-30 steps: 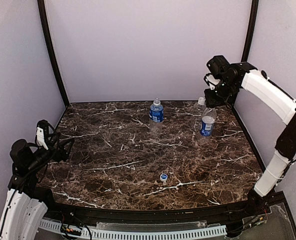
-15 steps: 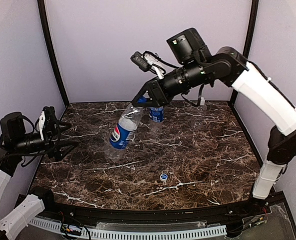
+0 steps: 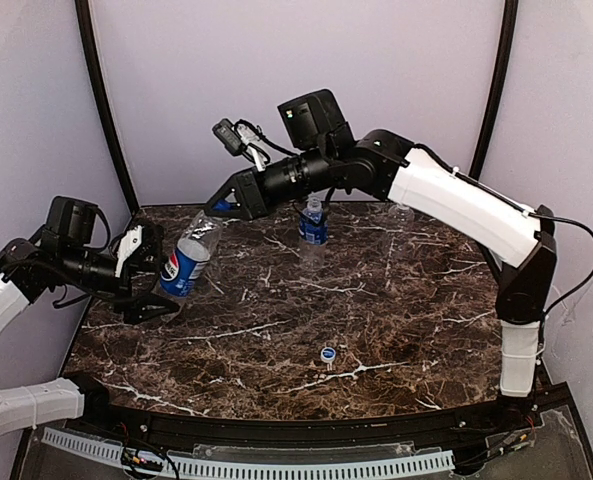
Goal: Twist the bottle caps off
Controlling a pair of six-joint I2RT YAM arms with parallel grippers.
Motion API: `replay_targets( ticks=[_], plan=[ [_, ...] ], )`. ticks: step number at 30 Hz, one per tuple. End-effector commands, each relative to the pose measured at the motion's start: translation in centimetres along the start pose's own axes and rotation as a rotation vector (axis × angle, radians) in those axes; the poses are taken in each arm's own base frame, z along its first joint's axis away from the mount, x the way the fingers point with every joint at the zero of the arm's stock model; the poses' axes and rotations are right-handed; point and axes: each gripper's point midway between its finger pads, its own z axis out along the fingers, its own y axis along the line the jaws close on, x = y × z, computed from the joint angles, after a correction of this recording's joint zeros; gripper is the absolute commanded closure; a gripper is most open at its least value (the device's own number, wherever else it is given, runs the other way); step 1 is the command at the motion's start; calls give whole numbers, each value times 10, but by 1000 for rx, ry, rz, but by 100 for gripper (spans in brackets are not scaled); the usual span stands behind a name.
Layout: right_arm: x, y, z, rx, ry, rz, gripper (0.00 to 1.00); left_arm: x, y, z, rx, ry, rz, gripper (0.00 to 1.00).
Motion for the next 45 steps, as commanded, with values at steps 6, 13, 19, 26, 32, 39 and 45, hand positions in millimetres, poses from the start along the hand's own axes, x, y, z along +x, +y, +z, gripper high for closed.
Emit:
replay_targets(
  ticks=[6, 13, 19, 26, 32, 39, 45],
  plan=[
    [-16, 30, -7, -114, -75, -64, 100, -33, 9, 12, 27, -70, -4, 22],
    [-12, 30, -5, -125, -70, -72, 100, -30, 6, 15, 50, -69, -36, 50],
    [-16, 14, -14, -25, -92, 28, 36, -25, 11, 13, 9, -44, -11, 60],
    [-6, -23, -21, 167, -121, 237, 25, -14, 63, 5, -313, 75, 184, 63],
    [-3, -22, 0, 34, -66, 334, 33, -17, 61, 2, -352, 80, 320, 64],
    [-1, -18, 10, -12, -38, 337, 69, -11, 57, 5, -341, 94, 322, 64],
    [11, -19, 18, -35, 5, 358, 74, -12, 59, 6, -352, 88, 313, 63]
  ],
)
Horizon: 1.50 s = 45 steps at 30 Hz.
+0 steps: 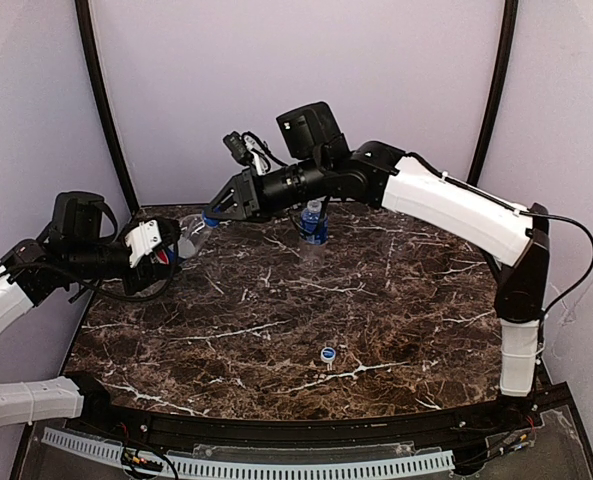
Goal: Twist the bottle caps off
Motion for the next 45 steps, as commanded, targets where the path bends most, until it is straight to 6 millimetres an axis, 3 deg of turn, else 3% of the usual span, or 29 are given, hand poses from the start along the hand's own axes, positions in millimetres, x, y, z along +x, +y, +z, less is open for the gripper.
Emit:
replay_targets(
  ticks=[1, 4, 6, 8, 10, 12, 15, 23, 30, 32, 34, 35, 38, 42, 43, 45],
  plan=[
    [4, -4, 7, -23, 28, 20, 78, -6, 1, 0, -18, -31, 25, 64],
    [9, 2, 8, -57, 63, -3, 100, -7, 2, 0, -19, -34, 18, 63],
    [16, 19, 7, -132, 108, -109, 100, -10, 2, 0, -15, -40, -5, 64],
    [36, 49, 0, -227, 156, -342, 100, -14, -5, -3, 31, -56, -31, 64],
    [69, 76, -9, -303, 184, -625, 100, -21, -25, -9, 147, -90, -33, 64],
    [100, 87, -14, -332, 168, -853, 100, -28, -51, -19, 296, -129, -28, 64],
    [123, 98, -23, -351, 105, -1144, 100, -34, -79, -32, 466, -172, -46, 65],
    [129, 63, -13, -78, 266, -1636, 100, -39, -83, -36, 513, -176, -62, 70],
    [96, 42, -21, 185, 242, -1910, 100, -37, -85, -35, 518, -176, -68, 69],
    [87, 50, -26, 209, 174, -1921, 95, -36, -85, -34, 512, -175, -62, 69],
    [78, 65, -32, 205, 86, -1862, 47, -33, -83, -32, 488, -167, -60, 69],
    [74, 71, -36, 202, 45, -1819, 31, -33, -80, -30, 470, -168, -64, 69],
    [47, 96, -56, 229, -145, -1645, 3, -28, -64, -22, 365, -135, -76, 69],
    [11, 106, -93, 189, -312, -1237, 1, -29, -34, -12, 192, -146, -47, 69],
    [1, 100, -96, 197, -336, -1105, 1, -26, -32, -9, 167, -144, -43, 70],
    [-20, 78, -98, 261, -366, -813, 3, -26, -9, -8, 21, -147, -16, 70]
  ],
)
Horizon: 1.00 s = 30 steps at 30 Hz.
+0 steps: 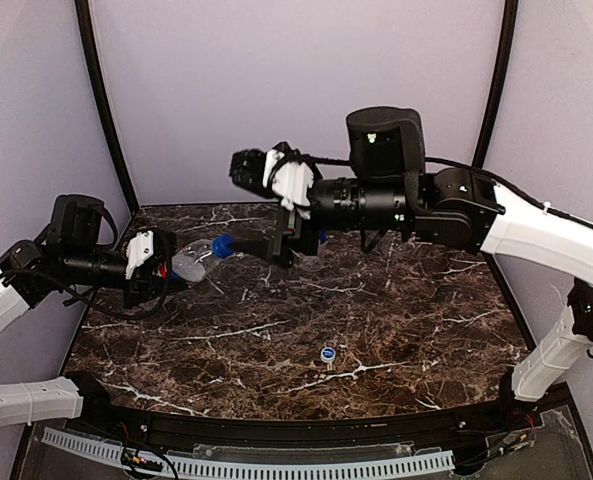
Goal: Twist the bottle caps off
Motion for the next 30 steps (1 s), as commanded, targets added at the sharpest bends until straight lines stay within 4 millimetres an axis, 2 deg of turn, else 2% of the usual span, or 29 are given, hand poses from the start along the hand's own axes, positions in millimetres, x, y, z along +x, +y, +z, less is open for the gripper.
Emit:
replay_targets(
  ticks=[1, 2, 3, 4, 5, 8, 10, 15, 18, 24, 30],
  plan=[
    [5, -70, -9, 204, -25, 688, 5, -6, 52, -4, -305, -32, 68, 70],
    [11, -75, -5, 208, 6, 785, 8, -3, 63, -7, -374, -8, 78, 70],
    [8, -82, -6, 211, 8, 866, 10, -7, 70, -8, -415, -16, 111, 70],
    [15, -80, -1, 212, 34, 937, 12, -3, 80, -9, -471, 18, 117, 70],
    [12, -83, 1, 213, 28, 992, 14, -7, 84, -9, -500, 14, 141, 70],
    [18, -86, 8, 211, 49, 1106, 18, -1, 101, -12, -604, 74, 158, 71],
    [26, -83, 16, 173, 87, 1161, 19, -1, 106, -12, -635, 91, 180, 71],
    [47, -65, 38, -7, 146, 1293, 23, -2, 107, -11, -647, 91, 198, 71],
    [60, -60, 52, -46, 176, 1318, 27, -3, 103, -10, -630, 80, 191, 71],
    [61, -66, 63, -57, 149, 1313, 43, -3, 98, -5, -597, 69, 188, 71],
    [64, -71, 67, -51, 134, 1307, 64, -4, 96, -3, -583, 66, 196, 71]
  ],
)
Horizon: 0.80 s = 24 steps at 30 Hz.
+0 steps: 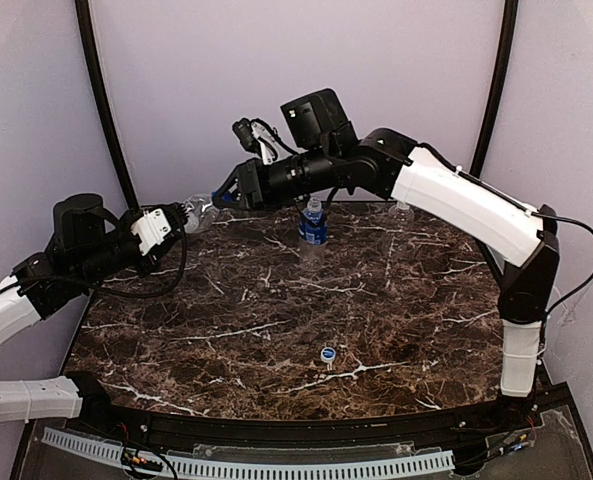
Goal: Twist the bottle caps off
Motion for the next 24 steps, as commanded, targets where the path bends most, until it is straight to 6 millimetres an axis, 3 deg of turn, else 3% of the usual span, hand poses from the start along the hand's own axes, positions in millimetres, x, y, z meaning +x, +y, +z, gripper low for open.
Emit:
replay_targets(
  ticks=[1, 5, 8, 12, 14, 15, 16, 18, 21, 24],
  plan=[
    [-14, 9, -3, -45, -40, -13, 67, -5, -4, 1, 11, -29, 7, 71],
    [-12, 11, 0, -67, -27, -24, 79, -3, -6, 2, 16, -24, 11, 71],
    [-8, 14, 2, -94, -11, -64, 100, -3, -8, 1, 23, -27, 4, 71],
    [7, 49, -11, -233, 11, -368, 100, -4, -19, -2, 86, -37, -12, 72],
    [32, 67, -16, -237, 22, -654, 100, -7, -38, -8, 197, -56, -33, 72],
    [54, 84, -19, -258, 34, -816, 100, -19, -50, -15, 285, -112, -44, 72],
    [72, 94, -22, -280, 43, -948, 100, -14, -68, -21, 379, -89, -73, 72],
    [106, 111, -32, -351, 45, -1189, 100, -31, -103, -44, 624, -171, -154, 72],
    [148, 117, -40, -404, 37, -1534, 100, -39, -123, -64, 783, -189, -247, 71],
    [166, 101, -29, -272, 40, -1845, 100, -37, -122, -62, 768, -183, -243, 72]
  ],
)
